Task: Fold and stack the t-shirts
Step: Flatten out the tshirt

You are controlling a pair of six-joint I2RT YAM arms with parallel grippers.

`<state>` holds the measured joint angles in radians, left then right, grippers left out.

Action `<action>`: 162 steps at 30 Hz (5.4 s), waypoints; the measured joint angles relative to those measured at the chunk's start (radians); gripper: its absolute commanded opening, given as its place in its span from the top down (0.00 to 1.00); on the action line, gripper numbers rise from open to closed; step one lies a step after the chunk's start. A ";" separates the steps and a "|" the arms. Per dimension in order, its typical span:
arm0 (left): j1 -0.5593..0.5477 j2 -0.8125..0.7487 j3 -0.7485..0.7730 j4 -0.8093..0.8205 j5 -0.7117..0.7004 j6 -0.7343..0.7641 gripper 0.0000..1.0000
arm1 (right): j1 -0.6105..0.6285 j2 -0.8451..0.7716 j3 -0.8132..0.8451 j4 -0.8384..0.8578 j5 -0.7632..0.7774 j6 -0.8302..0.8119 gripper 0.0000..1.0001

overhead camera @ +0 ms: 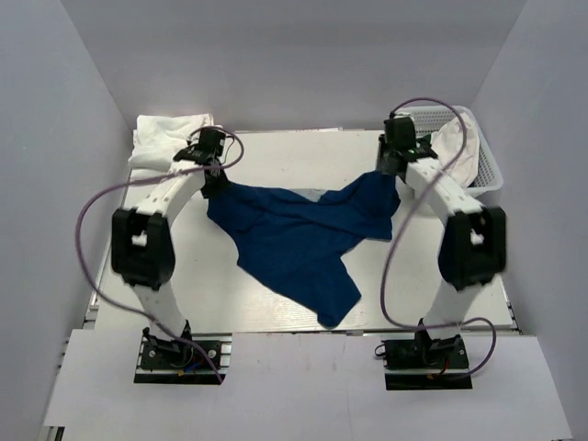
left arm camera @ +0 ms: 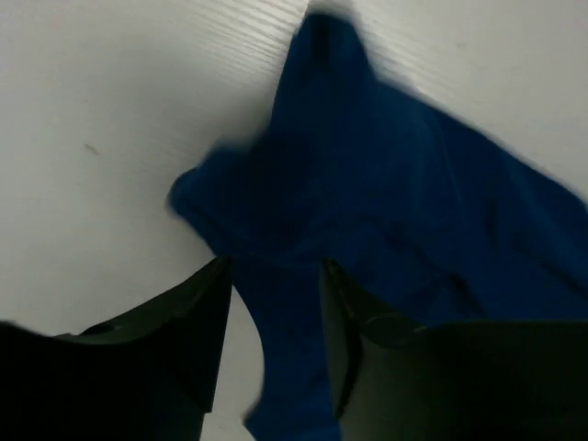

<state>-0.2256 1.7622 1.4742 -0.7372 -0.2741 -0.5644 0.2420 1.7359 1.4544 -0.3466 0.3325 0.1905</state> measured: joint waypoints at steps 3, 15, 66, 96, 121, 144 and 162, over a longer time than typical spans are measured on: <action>0.031 0.175 0.109 -0.079 0.023 -0.014 0.12 | 0.000 0.190 0.128 -0.081 -0.034 0.013 0.11; 0.054 0.043 0.039 -0.068 0.074 -0.031 0.00 | 0.000 0.033 0.048 -0.092 -0.217 0.021 0.10; 0.262 0.020 -0.175 0.196 0.316 0.006 1.00 | -0.014 -0.038 -0.410 -0.113 -0.203 0.148 0.24; 0.261 0.026 0.618 0.216 0.527 0.068 1.00 | -0.052 -0.374 0.039 0.135 0.035 -0.090 1.00; 0.306 0.255 1.032 0.758 0.384 -0.134 1.00 | -0.137 0.060 0.725 0.455 -0.090 -0.369 1.00; 0.348 0.106 0.561 0.733 0.458 0.008 1.00 | -0.162 0.103 0.344 0.431 -0.346 -0.246 1.00; 0.346 -0.705 -0.161 0.454 0.422 0.013 1.00 | -0.172 -0.447 -0.377 0.509 -0.334 -0.159 1.00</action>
<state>0.1204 1.0573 1.3136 -0.2829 0.1474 -0.5514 0.0700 1.2892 1.0779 0.1619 -0.0013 0.0311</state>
